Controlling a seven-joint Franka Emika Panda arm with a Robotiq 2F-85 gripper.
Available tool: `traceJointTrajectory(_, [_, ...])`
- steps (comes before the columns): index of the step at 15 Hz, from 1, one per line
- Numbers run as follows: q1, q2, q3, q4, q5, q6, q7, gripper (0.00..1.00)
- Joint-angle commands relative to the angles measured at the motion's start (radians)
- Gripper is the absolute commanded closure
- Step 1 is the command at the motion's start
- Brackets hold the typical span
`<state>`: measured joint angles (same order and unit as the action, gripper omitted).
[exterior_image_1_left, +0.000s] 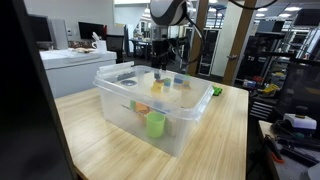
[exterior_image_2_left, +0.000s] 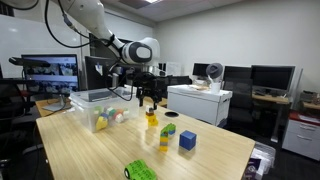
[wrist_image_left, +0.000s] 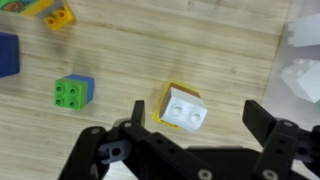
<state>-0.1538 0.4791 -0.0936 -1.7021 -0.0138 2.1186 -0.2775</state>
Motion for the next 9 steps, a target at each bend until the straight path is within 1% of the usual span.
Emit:
traceJointTrajectory(1, [0.005,0.016,-0.008,-0.015,-0.039,0.018,0.059,0.0])
traceJointTrajectory(6, [0.005,0.04,-0.011,-0.02,-0.065,0.018,0.076,0.0])
traceJointTrajectory(7, [0.005,0.043,-0.012,-0.02,-0.07,0.018,0.078,0.01])
traceJointTrajectory(8, [0.004,0.045,-0.012,-0.019,-0.072,0.019,0.078,0.04])
traceJointTrajectory(9, [0.004,0.047,-0.012,-0.019,-0.073,0.019,0.078,0.26])
